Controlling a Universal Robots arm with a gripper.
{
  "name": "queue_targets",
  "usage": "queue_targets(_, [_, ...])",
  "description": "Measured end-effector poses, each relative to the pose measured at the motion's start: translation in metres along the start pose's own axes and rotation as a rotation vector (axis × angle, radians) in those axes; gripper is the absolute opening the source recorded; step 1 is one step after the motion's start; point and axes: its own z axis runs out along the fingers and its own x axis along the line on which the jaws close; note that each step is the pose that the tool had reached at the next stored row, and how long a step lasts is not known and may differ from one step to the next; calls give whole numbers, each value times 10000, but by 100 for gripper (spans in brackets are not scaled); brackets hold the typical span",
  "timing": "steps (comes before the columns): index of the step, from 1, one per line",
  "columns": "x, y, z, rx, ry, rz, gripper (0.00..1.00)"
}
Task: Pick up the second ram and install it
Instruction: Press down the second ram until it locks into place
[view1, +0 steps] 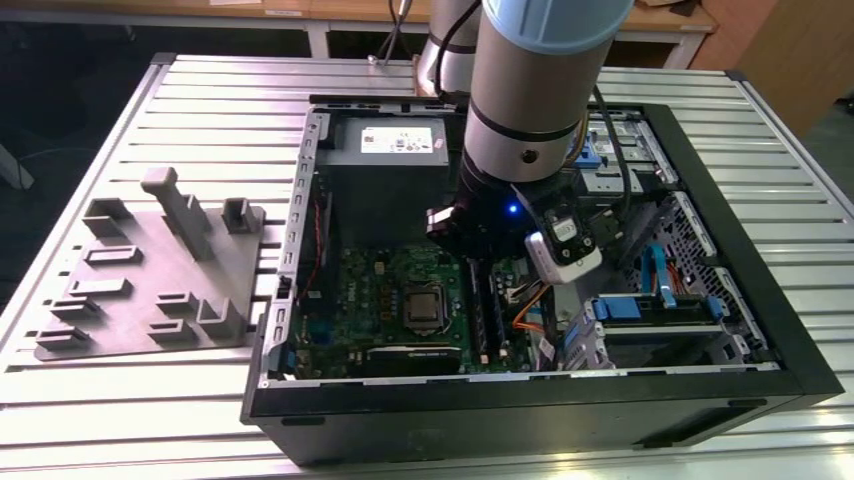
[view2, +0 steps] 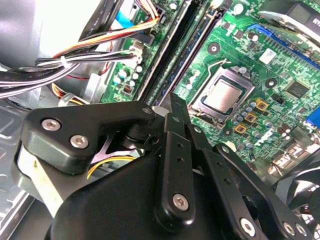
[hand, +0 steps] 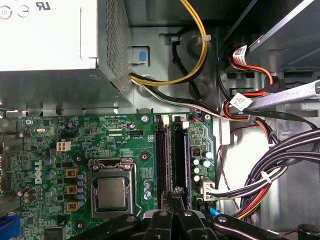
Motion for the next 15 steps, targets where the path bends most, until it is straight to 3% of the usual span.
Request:
queue_targets(8, [2, 10, -1, 4, -3, 2, 7])
queue_targets(15, [10, 131, 11, 0, -4, 0, 7])
